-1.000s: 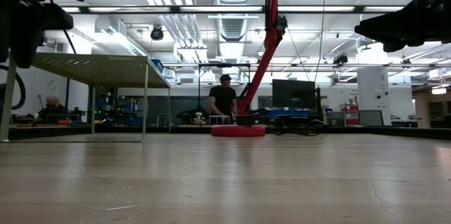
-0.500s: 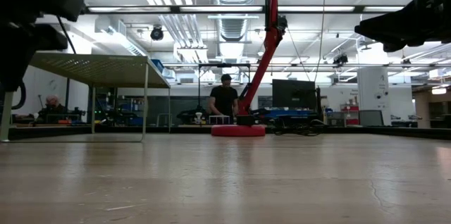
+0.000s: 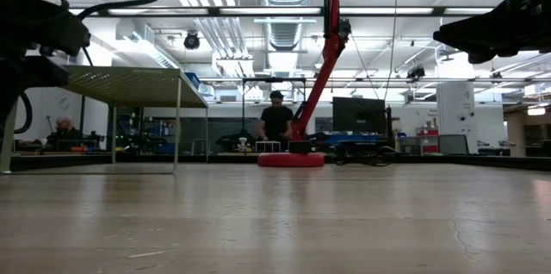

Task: Pick & Place Office Desk Supplies
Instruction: Put the black bin on the shelf

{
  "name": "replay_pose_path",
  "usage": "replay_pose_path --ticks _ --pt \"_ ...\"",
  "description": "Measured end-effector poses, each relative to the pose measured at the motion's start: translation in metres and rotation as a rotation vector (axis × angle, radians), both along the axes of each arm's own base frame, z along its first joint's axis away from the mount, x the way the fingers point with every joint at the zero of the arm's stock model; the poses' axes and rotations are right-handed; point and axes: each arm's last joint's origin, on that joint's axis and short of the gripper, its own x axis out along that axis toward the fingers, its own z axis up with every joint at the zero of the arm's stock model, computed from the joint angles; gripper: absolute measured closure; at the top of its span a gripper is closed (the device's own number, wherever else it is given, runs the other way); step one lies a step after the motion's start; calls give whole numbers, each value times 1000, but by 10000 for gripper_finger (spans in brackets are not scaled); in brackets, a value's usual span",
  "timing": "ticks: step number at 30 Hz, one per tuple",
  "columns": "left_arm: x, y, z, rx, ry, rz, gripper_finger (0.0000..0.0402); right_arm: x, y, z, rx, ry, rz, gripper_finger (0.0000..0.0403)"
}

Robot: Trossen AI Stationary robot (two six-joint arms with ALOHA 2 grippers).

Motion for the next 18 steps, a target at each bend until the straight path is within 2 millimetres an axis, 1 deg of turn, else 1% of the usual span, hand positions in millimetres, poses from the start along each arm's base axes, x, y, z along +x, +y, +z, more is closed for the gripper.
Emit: replay_pose_path --ticks 3,6,18 --pt "-1 1 -2 3 1 1 224 0 0 0 0 0 0 275" --pt "0 1 -3 1 -9 1 235 0 0 0 0 0 0 275" --pt "-1 2 -5 32 -23 -19 341 0 0 0 0 0 1 275"
